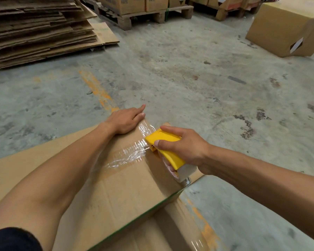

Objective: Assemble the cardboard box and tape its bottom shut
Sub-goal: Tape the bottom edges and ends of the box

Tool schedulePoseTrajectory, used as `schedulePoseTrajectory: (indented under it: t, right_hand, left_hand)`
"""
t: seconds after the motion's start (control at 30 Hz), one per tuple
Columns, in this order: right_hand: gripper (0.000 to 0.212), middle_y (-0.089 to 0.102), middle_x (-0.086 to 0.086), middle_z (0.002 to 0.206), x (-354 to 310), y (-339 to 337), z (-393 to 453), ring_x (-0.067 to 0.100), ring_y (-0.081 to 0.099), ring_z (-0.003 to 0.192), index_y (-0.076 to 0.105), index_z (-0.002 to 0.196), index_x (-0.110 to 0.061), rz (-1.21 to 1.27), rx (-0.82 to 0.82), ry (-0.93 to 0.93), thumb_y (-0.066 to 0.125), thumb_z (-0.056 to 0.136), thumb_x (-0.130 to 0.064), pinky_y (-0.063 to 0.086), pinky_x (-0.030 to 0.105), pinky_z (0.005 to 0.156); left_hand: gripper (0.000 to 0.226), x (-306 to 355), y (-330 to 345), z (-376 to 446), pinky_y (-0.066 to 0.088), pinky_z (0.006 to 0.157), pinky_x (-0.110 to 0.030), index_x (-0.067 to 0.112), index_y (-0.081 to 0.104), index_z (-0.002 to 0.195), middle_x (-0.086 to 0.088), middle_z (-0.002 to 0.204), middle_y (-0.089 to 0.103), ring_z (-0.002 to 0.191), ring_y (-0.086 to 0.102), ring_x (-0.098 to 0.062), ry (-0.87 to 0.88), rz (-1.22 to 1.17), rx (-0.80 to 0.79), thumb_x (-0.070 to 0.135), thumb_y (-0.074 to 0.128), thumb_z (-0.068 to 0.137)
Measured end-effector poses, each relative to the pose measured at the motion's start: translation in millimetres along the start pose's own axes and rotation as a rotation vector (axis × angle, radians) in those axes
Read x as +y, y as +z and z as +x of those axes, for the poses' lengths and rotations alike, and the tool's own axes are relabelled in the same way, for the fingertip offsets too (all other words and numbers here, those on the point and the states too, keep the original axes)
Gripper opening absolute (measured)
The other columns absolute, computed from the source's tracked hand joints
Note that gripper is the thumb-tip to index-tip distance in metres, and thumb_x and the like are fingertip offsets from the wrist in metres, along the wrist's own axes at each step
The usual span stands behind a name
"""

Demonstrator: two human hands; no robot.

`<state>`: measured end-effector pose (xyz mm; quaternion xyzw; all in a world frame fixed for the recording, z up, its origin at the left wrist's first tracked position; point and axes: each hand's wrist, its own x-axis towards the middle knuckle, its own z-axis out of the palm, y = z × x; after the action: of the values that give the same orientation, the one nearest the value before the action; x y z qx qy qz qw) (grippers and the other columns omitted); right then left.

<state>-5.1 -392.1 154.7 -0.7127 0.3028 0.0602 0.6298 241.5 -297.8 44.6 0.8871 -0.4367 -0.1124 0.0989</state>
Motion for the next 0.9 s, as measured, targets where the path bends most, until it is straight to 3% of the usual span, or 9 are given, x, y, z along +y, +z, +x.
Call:
schedulePoseTrajectory:
  t: [0.13,0.27,0.43,0.5,0.57,0.67,0.77,0.83,0.9]
  right_hand:
    - [0.056,0.067,0.002,0.080,20.6,-10.4,-35.3,0.013,0.062,0.052,0.059,0.131,-0.032,-0.088,0.026,0.054,0.080,0.079,-0.026,0.051,0.021,0.051]
    - [0.051,0.076,0.013,0.085,48.4,-33.8,-85.2,0.021,0.064,0.060,0.063,0.123,-0.038,-0.043,0.026,0.148,0.081,0.078,-0.023,0.054,0.022,0.047]
    - [0.050,0.075,0.009,0.107,78.6,-45.4,-124.1,0.019,0.071,0.080,0.067,0.118,-0.043,-0.065,0.052,0.181,0.083,0.073,-0.029,0.058,0.020,0.059]
    - [0.052,0.074,-0.003,0.109,85.3,-48.1,-126.0,0.014,0.073,0.083,0.066,0.118,-0.047,-0.086,0.065,0.158,0.083,0.070,-0.036,0.057,0.018,0.065]
    - [0.053,0.074,-0.009,0.106,87.6,-49.1,-125.6,0.005,0.072,0.079,0.066,0.117,-0.049,-0.091,0.065,0.151,0.083,0.069,-0.039,0.055,0.015,0.063]
    - [0.049,0.075,0.002,0.101,91.3,-49.9,-124.4,0.010,0.069,0.071,0.066,0.117,-0.046,-0.032,0.051,0.181,0.082,0.073,-0.033,0.052,0.015,0.055]
    - [0.050,0.074,-0.003,0.101,92.7,-51.8,-112.6,0.009,0.068,0.069,0.066,0.118,-0.046,-0.056,0.027,0.216,0.083,0.072,-0.036,0.053,0.019,0.056]
    - [0.047,0.074,0.004,0.091,93.7,-56.7,-91.7,0.012,0.061,0.048,0.066,0.121,-0.039,0.030,-0.019,0.296,0.080,0.077,-0.032,0.051,0.024,0.046]
    - [0.044,0.067,0.012,0.090,97.0,-59.3,-74.3,0.015,0.054,0.046,0.066,0.124,-0.025,0.030,-0.088,0.380,0.075,0.082,-0.033,0.053,0.029,0.047]
  left_hand:
    - [0.055,-2.5,0.8,0.9,0.033,0.111,-0.043,0.036,0.015,0.155,0.002,0.156,0.037,0.141,0.037,-0.024,0.010,-0.003,0.009,0.050,0.019,0.102]
    - [0.055,-8.2,2.3,2.3,0.033,0.111,-0.046,0.038,0.014,0.154,0.005,0.154,0.041,0.141,0.038,-0.023,0.033,-0.015,0.013,0.052,0.017,0.101]
    - [0.054,-6.0,2.7,3.0,0.029,0.114,-0.042,0.037,0.014,0.155,0.002,0.157,0.035,0.143,0.035,-0.024,0.038,-0.015,0.019,0.049,0.020,0.102]
    - [0.053,-2.1,2.0,3.1,0.028,0.113,-0.038,0.033,0.016,0.155,-0.002,0.158,0.034,0.143,0.034,-0.026,0.044,-0.015,0.029,0.044,0.023,0.104]
    - [0.053,-0.5,1.4,3.6,0.029,0.112,-0.038,0.031,0.016,0.155,-0.004,0.158,0.033,0.143,0.034,-0.027,0.051,-0.010,0.037,0.042,0.024,0.104]
    - [0.053,-1.7,0.3,3.0,0.031,0.113,-0.043,0.034,0.016,0.155,-0.001,0.159,0.031,0.145,0.031,-0.026,0.052,0.059,0.050,0.045,0.021,0.103]
    - [0.054,2.4,1.5,1.3,0.028,0.114,-0.049,0.037,0.012,0.154,-0.001,0.161,0.027,0.147,0.025,-0.026,-0.007,0.140,0.046,0.050,0.017,0.102]
    - [0.055,10.3,2.5,-0.4,0.024,0.115,-0.050,0.035,0.011,0.155,-0.001,0.161,0.025,0.148,0.023,-0.027,-0.042,0.185,0.052,0.048,0.016,0.102]
    - [0.054,19.0,3.4,-3.7,0.025,0.115,-0.049,0.030,0.015,0.155,-0.004,0.160,0.028,0.147,0.026,-0.029,-0.044,0.219,0.101,0.045,0.018,0.103]
